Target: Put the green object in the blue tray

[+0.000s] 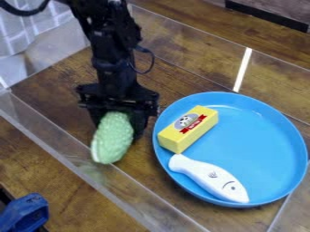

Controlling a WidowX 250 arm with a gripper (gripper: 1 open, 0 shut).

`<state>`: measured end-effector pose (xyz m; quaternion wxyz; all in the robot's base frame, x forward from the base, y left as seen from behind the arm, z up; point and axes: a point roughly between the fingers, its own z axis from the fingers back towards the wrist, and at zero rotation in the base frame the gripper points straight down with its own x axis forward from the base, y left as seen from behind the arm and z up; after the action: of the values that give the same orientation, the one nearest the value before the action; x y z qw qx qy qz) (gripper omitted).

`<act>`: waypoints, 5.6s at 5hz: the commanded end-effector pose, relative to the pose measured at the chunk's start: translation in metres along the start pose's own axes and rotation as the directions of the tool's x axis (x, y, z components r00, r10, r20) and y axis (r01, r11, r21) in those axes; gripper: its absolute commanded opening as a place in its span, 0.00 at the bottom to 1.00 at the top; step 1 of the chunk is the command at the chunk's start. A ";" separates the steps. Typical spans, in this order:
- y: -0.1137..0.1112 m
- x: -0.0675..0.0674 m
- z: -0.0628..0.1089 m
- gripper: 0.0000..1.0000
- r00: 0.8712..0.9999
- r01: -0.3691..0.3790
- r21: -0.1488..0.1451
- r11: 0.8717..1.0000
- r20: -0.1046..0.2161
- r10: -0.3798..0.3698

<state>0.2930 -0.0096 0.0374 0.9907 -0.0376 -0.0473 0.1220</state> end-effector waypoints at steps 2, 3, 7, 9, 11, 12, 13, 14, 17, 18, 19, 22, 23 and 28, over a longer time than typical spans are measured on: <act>-0.035 0.007 0.102 0.00 0.946 0.286 0.029 0.958 0.151 -0.287; -0.069 0.018 0.110 0.00 0.909 0.368 0.065 0.928 0.187 -0.373; -0.120 0.007 0.093 1.00 0.901 0.379 0.077 0.922 0.196 -0.387; -0.131 -0.004 0.058 1.00 0.912 0.365 0.076 0.928 0.171 -0.372; -0.121 0.016 0.047 1.00 0.928 0.328 0.061 0.943 0.165 -0.333; -0.114 0.028 0.046 1.00 0.931 0.321 0.047 0.946 0.167 -0.325; -0.112 0.032 0.038 1.00 0.934 0.314 0.033 0.949 0.167 -0.315; -0.111 0.027 0.036 1.00 0.945 0.281 0.032 0.959 0.163 -0.282; -0.056 0.083 0.084 1.00 0.922 0.341 0.042 0.939 0.177 -0.343; -0.044 0.098 0.102 1.00 0.937 0.285 0.061 0.957 0.190 -0.292; -0.053 0.083 0.099 1.00 0.927 0.318 0.065 0.946 0.189 -0.325; -0.074 0.064 0.100 1.00 0.906 0.377 0.072 0.923 0.177 -0.384; -0.075 0.062 0.094 1.00 0.910 0.371 0.075 0.926 0.172 -0.378; -0.081 0.068 0.085 1.00 0.944 0.275 0.096 0.957 0.161 -0.288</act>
<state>0.3614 -0.0602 0.1131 0.9951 0.0211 -0.0956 -0.0160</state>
